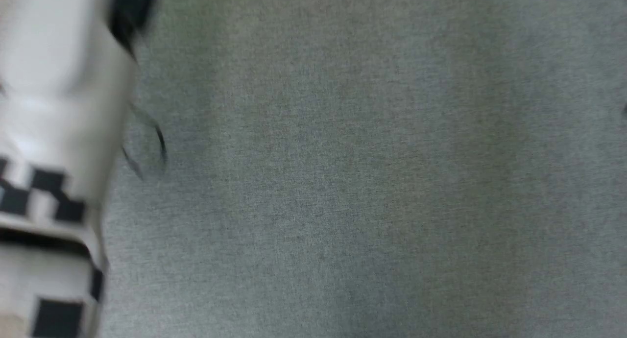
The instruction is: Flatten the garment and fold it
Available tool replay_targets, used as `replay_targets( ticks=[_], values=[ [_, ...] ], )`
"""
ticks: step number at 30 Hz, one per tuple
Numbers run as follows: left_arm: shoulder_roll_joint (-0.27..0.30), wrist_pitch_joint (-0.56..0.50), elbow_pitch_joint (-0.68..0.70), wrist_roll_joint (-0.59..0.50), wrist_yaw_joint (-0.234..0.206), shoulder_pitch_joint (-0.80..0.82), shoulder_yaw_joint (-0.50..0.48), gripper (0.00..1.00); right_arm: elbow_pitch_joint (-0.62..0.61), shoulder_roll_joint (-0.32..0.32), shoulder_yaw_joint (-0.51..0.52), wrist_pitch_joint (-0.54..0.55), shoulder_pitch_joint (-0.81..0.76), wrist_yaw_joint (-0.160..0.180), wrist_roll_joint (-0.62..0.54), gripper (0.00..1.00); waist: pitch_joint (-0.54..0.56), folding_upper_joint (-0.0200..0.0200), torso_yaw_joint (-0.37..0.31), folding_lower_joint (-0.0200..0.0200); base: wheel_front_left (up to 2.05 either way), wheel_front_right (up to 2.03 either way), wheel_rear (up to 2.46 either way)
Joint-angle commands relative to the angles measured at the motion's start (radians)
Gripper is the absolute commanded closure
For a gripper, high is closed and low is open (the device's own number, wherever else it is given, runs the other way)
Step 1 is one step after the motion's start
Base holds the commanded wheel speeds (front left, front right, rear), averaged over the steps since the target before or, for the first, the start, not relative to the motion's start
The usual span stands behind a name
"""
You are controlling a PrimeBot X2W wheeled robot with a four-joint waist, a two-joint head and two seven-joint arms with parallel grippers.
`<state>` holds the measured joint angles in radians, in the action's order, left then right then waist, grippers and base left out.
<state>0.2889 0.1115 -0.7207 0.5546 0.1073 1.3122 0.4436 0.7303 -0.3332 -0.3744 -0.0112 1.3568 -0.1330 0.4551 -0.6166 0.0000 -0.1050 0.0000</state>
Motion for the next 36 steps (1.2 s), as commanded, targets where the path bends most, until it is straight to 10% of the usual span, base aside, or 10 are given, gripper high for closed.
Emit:
replay_targets(
  ticks=[1, 17, 36],
  values=[
    [-0.007, 0.019, -0.013, 0.012, 0.012, -0.070, 0.016, 1.00, 0.001, -0.005, -0.023, -0.018, -0.066, 0.002, 0.026, 1.00, 0.075, 0.0000, 0.023, 0.0000, 0.00, 0.00, 0.00],
    [0.112, 0.059, 0.125, 0.068, 0.022, -0.717, 0.207, 1.00, -0.230, -0.251, -0.265, 0.080, -0.695, 0.002, 0.331, 1.00, 0.391, 0.0000, 0.050, 0.0000, 0.00, 0.00, 0.00],
    [0.228, -0.074, 0.664, 0.150, -0.127, -1.266, 0.311, 1.00, -0.562, -0.562, -0.100, 0.417, -1.344, 0.002, 0.523, 1.00, 0.611, 0.0000, 0.075, 0.0000, 0.00, 0.00, 0.00]
  ],
)
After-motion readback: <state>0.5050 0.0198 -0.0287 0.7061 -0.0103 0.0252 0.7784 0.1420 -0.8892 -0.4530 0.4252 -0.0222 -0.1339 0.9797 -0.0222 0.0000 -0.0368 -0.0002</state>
